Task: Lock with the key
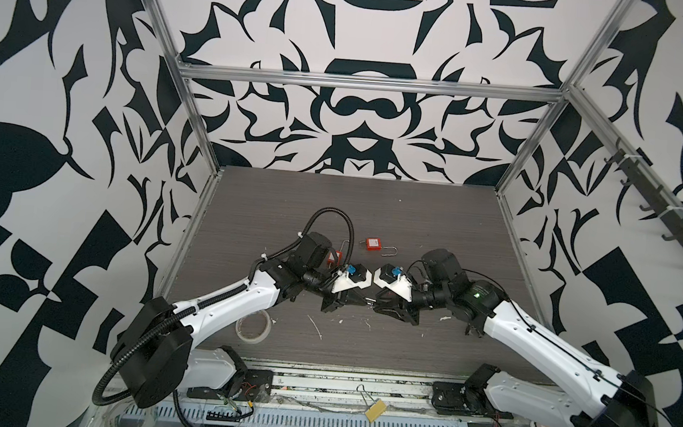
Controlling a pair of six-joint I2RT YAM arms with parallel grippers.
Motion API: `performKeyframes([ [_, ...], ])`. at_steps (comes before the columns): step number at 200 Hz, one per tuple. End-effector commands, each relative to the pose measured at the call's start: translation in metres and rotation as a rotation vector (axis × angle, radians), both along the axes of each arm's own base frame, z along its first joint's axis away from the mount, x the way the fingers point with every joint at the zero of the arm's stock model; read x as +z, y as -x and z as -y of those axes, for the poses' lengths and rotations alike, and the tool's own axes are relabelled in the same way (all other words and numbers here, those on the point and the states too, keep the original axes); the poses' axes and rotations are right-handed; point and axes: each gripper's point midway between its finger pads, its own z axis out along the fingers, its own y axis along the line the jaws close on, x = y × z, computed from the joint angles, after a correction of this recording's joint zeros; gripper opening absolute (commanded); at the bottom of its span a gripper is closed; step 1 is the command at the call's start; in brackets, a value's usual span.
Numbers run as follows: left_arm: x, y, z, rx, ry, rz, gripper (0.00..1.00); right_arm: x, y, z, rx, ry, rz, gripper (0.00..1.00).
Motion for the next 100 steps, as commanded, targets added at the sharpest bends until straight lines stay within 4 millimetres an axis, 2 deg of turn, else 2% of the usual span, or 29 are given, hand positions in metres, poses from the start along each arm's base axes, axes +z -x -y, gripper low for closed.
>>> performKeyframes([
  [1, 0.012, 0.004, 0.001, -0.018, 0.034, 0.004, 0.00, 0.024, 0.003, 0.003, 0.045, 0.013, 0.062, 0.41],
  [4, 0.011, 0.004, 0.001, -0.016, 0.031, 0.000, 0.00, 0.025, 0.003, 0.003, 0.046, 0.019, 0.057, 0.41],
  [8, 0.021, 0.006, -0.001, -0.016, 0.052, 0.024, 0.00, 0.026, 0.004, 0.004, 0.051, 0.025, 0.052, 0.41],
  [40, 0.024, 0.007, -0.003, -0.009, 0.060, 0.038, 0.00, 0.020, 0.013, 0.006, 0.098, 0.072, -0.019, 0.37],
  [79, 0.025, 0.007, -0.003, -0.004, 0.065, 0.033, 0.00, 0.017, 0.007, 0.008, 0.060, 0.074, 0.016, 0.34],
  [100, 0.025, 0.008, -0.003, -0.011, 0.066, 0.023, 0.00, 0.013, 0.003, 0.010, 0.034, 0.084, 0.035, 0.27],
])
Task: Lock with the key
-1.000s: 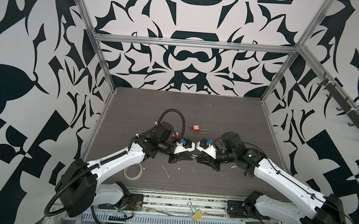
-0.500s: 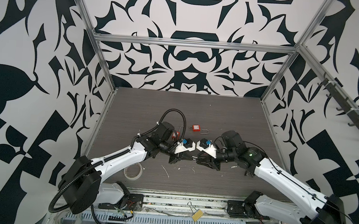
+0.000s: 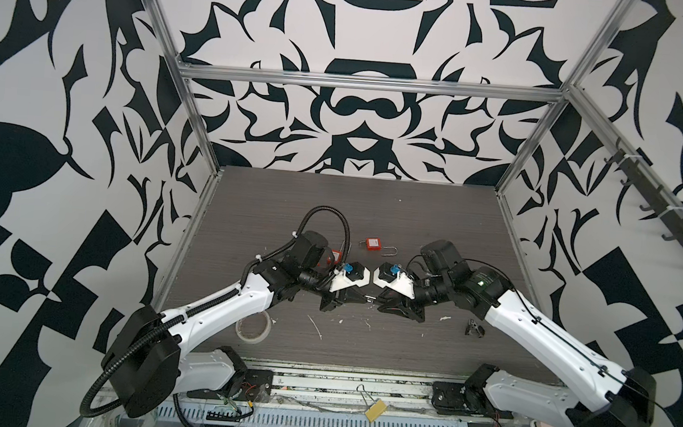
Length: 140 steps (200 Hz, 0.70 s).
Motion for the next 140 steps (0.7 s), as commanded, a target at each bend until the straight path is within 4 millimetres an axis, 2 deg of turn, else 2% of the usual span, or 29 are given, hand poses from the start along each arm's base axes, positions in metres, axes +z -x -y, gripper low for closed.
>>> performKeyframes([
  [1, 0.007, 0.006, 0.000, -0.022, 0.027, -0.002, 0.00, 0.001, -0.002, 0.004, -0.022, -0.002, 0.033, 0.27],
  [12, 0.007, 0.006, 0.000, -0.022, 0.027, -0.006, 0.00, 0.002, -0.001, 0.003, -0.018, -0.011, 0.027, 0.25],
  [40, 0.009, 0.005, 0.001, -0.023, 0.033, -0.009, 0.00, 0.001, -0.002, 0.000, -0.014, -0.015, 0.017, 0.11],
  [104, 0.015, 0.010, 0.008, -0.063, 0.048, -0.060, 0.00, 0.018, -0.010, -0.007, -0.011, -0.077, 0.092, 0.03],
  [110, 0.005, 0.009, 0.011, -0.070, 0.030, -0.090, 0.00, 0.019, -0.011, -0.008, -0.011, -0.087, 0.104, 0.03],
  [140, 0.008, 0.010, 0.018, -0.097, 0.037, -0.099, 0.00, 0.029, -0.011, -0.015, 0.013, -0.134, 0.105, 0.01],
])
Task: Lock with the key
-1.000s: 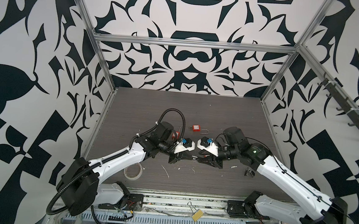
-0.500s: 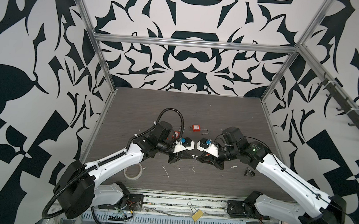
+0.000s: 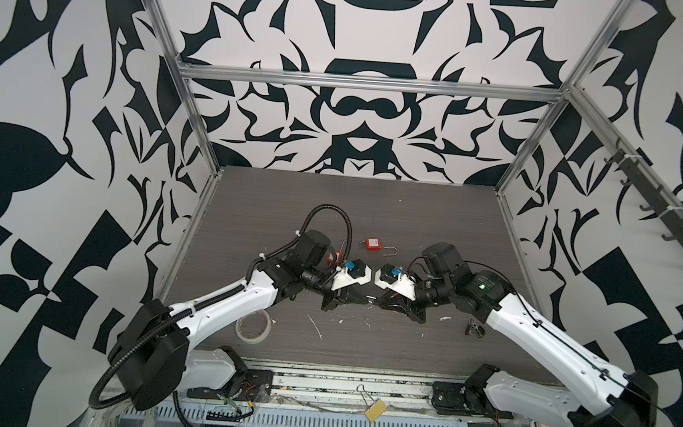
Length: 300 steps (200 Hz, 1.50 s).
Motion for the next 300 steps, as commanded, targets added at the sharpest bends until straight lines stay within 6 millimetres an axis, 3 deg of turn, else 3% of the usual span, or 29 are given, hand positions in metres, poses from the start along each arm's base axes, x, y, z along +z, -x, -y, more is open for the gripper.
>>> performKeyframes([
  [1, 0.016, 0.009, 0.011, -0.072, 0.053, -0.008, 0.00, 0.036, -0.008, -0.019, 0.038, -0.142, 0.089, 0.01],
  [41, 0.019, 0.009, 0.020, -0.078, 0.067, 0.059, 0.00, 0.042, -0.004, -0.028, 0.058, -0.188, 0.008, 0.00],
  [97, 0.027, 0.014, 0.035, -0.092, 0.120, 0.060, 0.00, 0.057, -0.027, -0.040, 0.006, -0.282, 0.122, 0.00],
  [141, 0.023, 0.018, 0.037, -0.106, 0.135, 0.026, 0.00, 0.056, -0.034, -0.046, -0.015, -0.303, 0.148, 0.00],
  [183, 0.024, 0.028, 0.034, -0.133, 0.132, 0.032, 0.00, 0.063, -0.034, -0.046, -0.014, -0.309, 0.208, 0.00],
  [212, 0.011, 0.044, 0.031, -0.169, 0.074, 0.083, 0.00, 0.075, -0.027, -0.048, 0.005, -0.346, 0.189, 0.00],
  [249, -0.006, 0.050, 0.017, -0.153, 0.021, 0.089, 0.00, 0.082, -0.018, -0.040, 0.018, -0.331, 0.202, 0.00],
  [252, 0.002, 0.052, 0.014, -0.153, 0.037, 0.109, 0.00, 0.083, -0.017, -0.039, 0.021, -0.331, 0.199, 0.00],
  [300, -0.002, 0.059, 0.006, -0.170, 0.006, 0.101, 0.00, 0.084, -0.008, -0.037, 0.040, -0.321, 0.147, 0.00],
])
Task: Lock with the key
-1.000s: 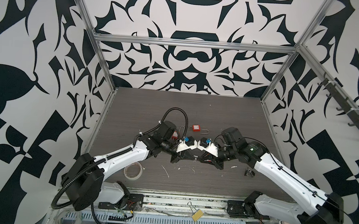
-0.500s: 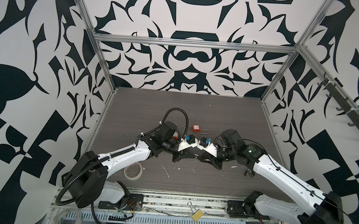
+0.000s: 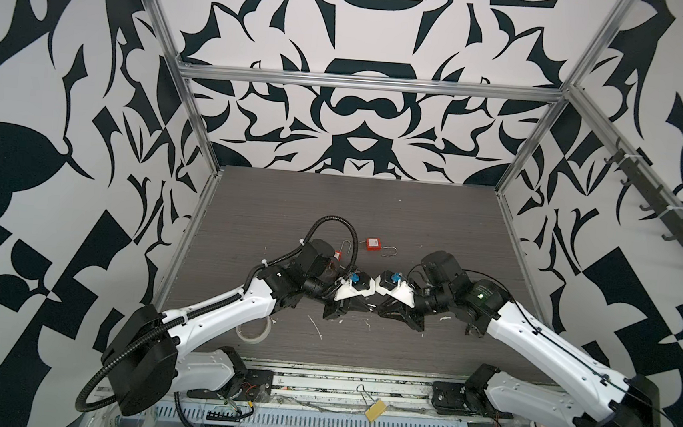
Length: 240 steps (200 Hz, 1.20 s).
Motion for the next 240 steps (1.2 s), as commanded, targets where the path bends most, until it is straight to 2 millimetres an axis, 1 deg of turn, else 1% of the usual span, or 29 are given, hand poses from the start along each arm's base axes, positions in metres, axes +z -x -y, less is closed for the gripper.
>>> performKeyframes([
  [1, 0.004, 0.038, 0.005, -0.172, 0.043, 0.001, 0.00, 0.093, -0.022, -0.034, 0.044, -0.286, 0.213, 0.00],
  [22, 0.005, 0.041, 0.005, -0.185, 0.041, -0.018, 0.00, 0.094, -0.022, -0.034, 0.050, -0.277, 0.232, 0.00],
  [60, 0.014, 0.041, 0.012, -0.194, 0.069, -0.063, 0.00, 0.096, -0.024, -0.045, 0.083, -0.269, 0.307, 0.00],
  [95, 0.018, 0.038, 0.015, -0.181, 0.091, -0.072, 0.00, 0.103, -0.035, -0.050, 0.049, -0.319, 0.378, 0.00],
  [96, 0.012, 0.038, 0.016, -0.179, 0.079, -0.084, 0.00, 0.103, -0.035, -0.050, 0.049, -0.320, 0.379, 0.00],
  [98, 0.008, 0.037, 0.017, -0.178, 0.070, -0.093, 0.00, 0.104, -0.035, -0.050, 0.049, -0.323, 0.380, 0.00],
  [112, 0.004, 0.036, 0.019, -0.174, 0.063, -0.108, 0.00, 0.105, -0.038, -0.053, 0.046, -0.339, 0.382, 0.00],
  [134, 0.001, 0.034, 0.020, -0.162, 0.055, -0.113, 0.00, 0.098, -0.038, -0.056, 0.055, -0.326, 0.357, 0.00],
  [162, 0.005, 0.021, 0.011, -0.111, 0.066, -0.102, 0.00, 0.080, -0.031, -0.046, 0.057, -0.242, 0.314, 0.00],
  [171, 0.005, 0.015, 0.007, -0.095, 0.068, -0.112, 0.00, 0.072, -0.027, -0.039, 0.059, -0.196, 0.292, 0.04],
  [173, 0.013, 0.015, 0.005, -0.092, 0.087, -0.095, 0.00, 0.069, -0.027, -0.038, 0.056, -0.185, 0.287, 0.04],
  [176, 0.016, 0.013, 0.003, -0.088, 0.093, -0.092, 0.00, 0.067, -0.026, -0.036, 0.055, -0.174, 0.282, 0.05],
  [191, 0.024, 0.004, -0.003, -0.065, 0.110, -0.089, 0.00, 0.057, -0.022, -0.026, 0.030, -0.129, 0.265, 0.11],
  [204, 0.029, -0.001, -0.007, -0.055, 0.121, -0.084, 0.00, 0.052, -0.022, -0.018, -0.001, -0.107, 0.272, 0.18],
  [227, 0.033, -0.005, -0.010, -0.053, 0.119, -0.079, 0.00, 0.043, -0.022, -0.005, -0.051, -0.073, 0.264, 0.31],
  [240, 0.034, -0.006, -0.010, -0.057, 0.120, -0.082, 0.00, 0.039, -0.021, 0.000, -0.067, -0.054, 0.255, 0.36],
])
